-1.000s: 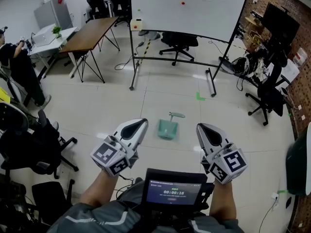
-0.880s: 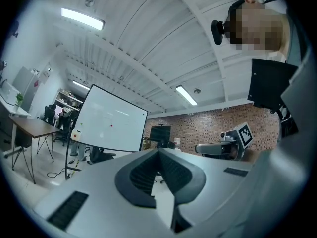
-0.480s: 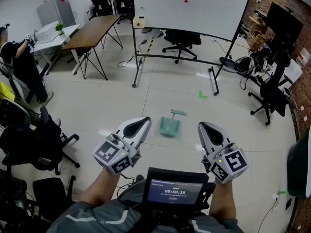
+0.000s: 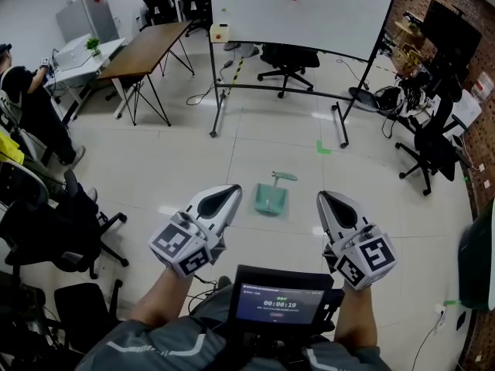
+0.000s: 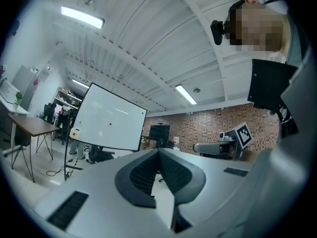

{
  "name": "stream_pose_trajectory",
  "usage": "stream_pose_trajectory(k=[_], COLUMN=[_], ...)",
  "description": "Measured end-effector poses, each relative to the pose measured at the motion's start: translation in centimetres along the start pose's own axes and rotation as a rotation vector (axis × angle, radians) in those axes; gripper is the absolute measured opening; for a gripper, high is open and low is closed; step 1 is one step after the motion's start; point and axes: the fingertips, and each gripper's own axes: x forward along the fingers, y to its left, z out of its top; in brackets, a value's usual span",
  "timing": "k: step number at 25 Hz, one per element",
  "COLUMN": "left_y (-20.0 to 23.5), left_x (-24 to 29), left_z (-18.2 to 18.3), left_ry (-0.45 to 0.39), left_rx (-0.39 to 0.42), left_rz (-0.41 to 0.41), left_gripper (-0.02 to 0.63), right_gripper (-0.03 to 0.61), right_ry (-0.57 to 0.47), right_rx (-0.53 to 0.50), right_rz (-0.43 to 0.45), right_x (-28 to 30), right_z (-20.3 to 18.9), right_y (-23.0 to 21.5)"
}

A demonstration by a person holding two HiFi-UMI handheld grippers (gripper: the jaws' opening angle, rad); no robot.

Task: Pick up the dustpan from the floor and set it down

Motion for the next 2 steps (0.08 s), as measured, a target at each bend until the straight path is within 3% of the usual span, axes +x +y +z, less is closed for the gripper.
stream_pose_trajectory(k=[2], left_y=[0.11], left_x=[0.17], left_z=[-0.18], left_ry=[-0.002], left_rx=[0.005], left_rz=[0.0], left_gripper=[0.017], right_gripper=[0.015], right_ry=[0.001], right_rx=[0.0], right_rz=[-0.002], right_x=[0.0], right_z=[-0.12], right_y=[-0.3])
